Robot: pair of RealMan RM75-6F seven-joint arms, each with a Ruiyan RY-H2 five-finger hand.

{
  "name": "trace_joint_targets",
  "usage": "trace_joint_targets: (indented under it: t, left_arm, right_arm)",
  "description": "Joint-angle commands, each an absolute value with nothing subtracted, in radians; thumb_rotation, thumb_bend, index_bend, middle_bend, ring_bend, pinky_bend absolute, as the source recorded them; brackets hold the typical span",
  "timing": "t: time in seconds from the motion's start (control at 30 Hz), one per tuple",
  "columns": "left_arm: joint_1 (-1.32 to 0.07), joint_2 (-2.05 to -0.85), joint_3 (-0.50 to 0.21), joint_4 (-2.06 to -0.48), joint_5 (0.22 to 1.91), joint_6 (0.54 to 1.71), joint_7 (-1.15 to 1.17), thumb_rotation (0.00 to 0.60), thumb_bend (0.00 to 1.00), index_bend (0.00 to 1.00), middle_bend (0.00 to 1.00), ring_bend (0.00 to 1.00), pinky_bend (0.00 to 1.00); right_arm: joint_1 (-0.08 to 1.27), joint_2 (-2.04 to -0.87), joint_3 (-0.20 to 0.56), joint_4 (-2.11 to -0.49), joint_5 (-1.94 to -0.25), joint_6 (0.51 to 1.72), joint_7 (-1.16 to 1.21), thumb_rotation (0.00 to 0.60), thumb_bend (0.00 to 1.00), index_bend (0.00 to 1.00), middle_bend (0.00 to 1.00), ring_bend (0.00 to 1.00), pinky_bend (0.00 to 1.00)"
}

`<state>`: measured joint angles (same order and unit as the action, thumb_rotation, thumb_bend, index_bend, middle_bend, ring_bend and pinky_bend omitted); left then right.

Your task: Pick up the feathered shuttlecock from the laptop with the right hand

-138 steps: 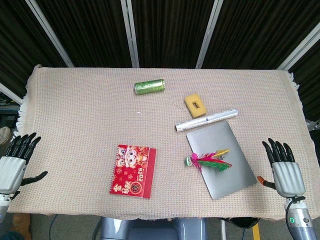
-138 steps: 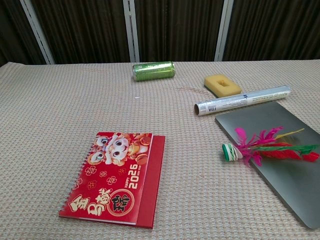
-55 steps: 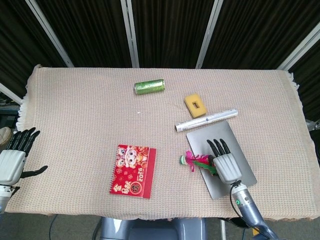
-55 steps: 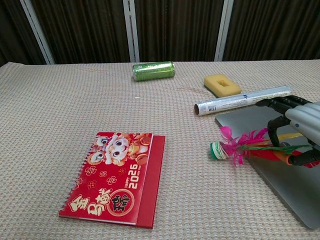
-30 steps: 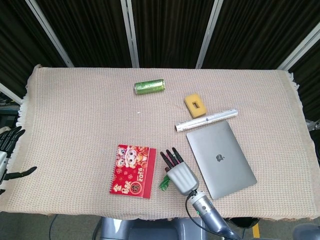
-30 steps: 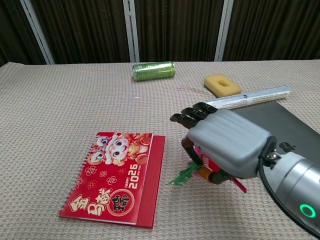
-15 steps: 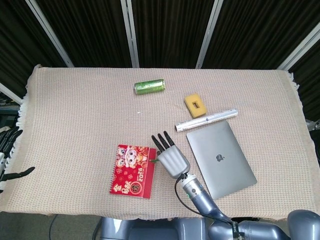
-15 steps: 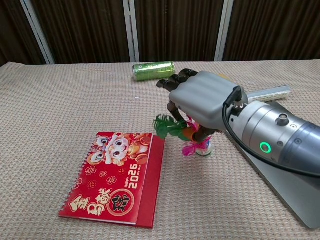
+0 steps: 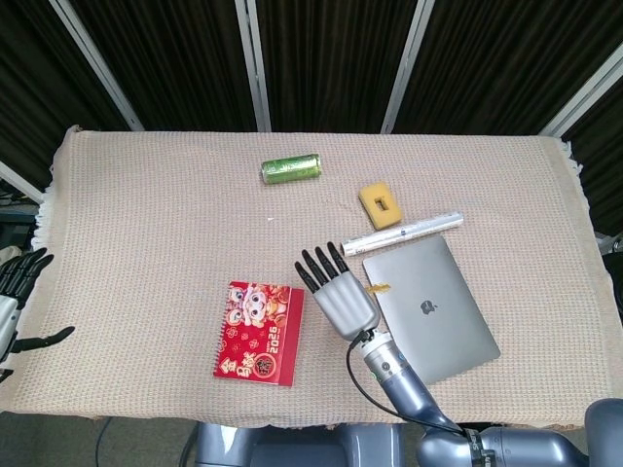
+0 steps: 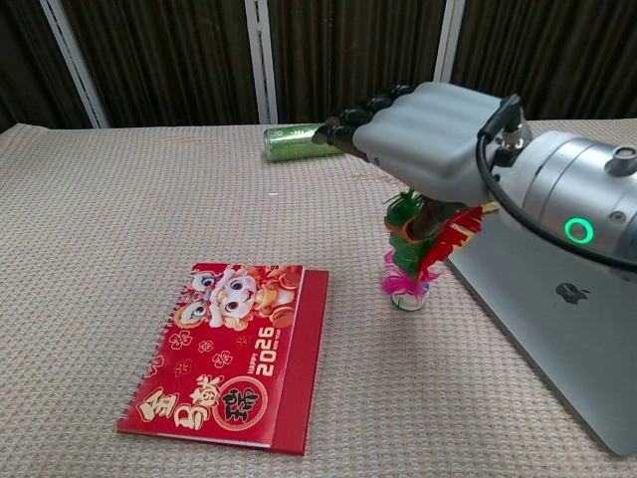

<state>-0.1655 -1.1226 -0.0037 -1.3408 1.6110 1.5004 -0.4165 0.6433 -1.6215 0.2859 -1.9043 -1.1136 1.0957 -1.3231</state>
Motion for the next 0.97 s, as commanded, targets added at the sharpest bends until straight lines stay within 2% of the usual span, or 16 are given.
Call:
trace_joint_targets:
  t: [0.03, 0.2, 0.37, 0.53, 0.63, 0.8, 0.97]
  left_arm:
    - [-0.164, -1.123, 0.0, -1.342, 1.618, 1.506, -0.417, 0.562, 0.08, 0.0, 0.0, 0.0, 0.0]
    - [-0.158, -1.122, 0.003, -1.343, 1.627, 1.522, -0.411, 0.565, 0.08, 0.0, 0.0, 0.0, 0.0]
    - [-0.152, -1.126, 0.005, -1.342, 1.63, 1.532, -0.4, 0.566, 0.08, 0.0, 0.0, 0.0, 0.0]
    - [-0.147, -1.131, 0.006, -1.353, 1.635, 1.542, -0.361, 0.561, 0.08, 0.0, 0.0, 0.0, 0.0]
    - [-0.144, -1.137, 0.008, -1.36, 1.641, 1.549, -0.332, 0.563, 0.08, 0.0, 0.0, 0.0, 0.0]
    - [-0.139, -1.148, 0.008, -1.377, 1.652, 1.566, -0.274, 0.561, 0.08, 0.0, 0.0, 0.0, 0.0]
    - [-0.126, -1.156, 0.01, -1.386, 1.659, 1.59, -0.235, 0.56, 0.08, 0.0, 0.0, 0.0, 0.0]
  right_arm:
    - [0.63, -1.548, 0.269, -2.031, -1.092, 1.183, -1.406, 0.6, 0.34, 0.0, 0.0, 0.0, 0.0]
    - [0.559, -1.444, 0.232, -2.185, -1.144, 1.31, -1.416, 0.6, 0.28, 0.0, 0.0, 0.0, 0.0]
    - [0.422, -1.318, 0.148, -2.208, -1.242, 1.417, -1.205, 0.6, 0.18, 0.0, 0.0, 0.0, 0.0]
    - [0.304, -1.19, 0.085, -2.05, -1.301, 1.454, -0.835, 0.6, 0.17, 0.0, 0.0, 0.0, 0.0]
    - [0.263, -1.161, 0.065, -1.955, -1.316, 1.459, -0.669, 0.6, 0.17, 0.0, 0.0, 0.0, 0.0]
    - [0.21, -1.156, 0.026, -1.827, -1.323, 1.434, -0.412, 0.6, 0.17, 0.0, 0.0, 0.0, 0.0]
    - [0.168, -1.212, -0.006, -1.675, -1.418, 1.492, -0.327, 0.6, 0.17, 0.0, 0.0, 0.0, 0.0]
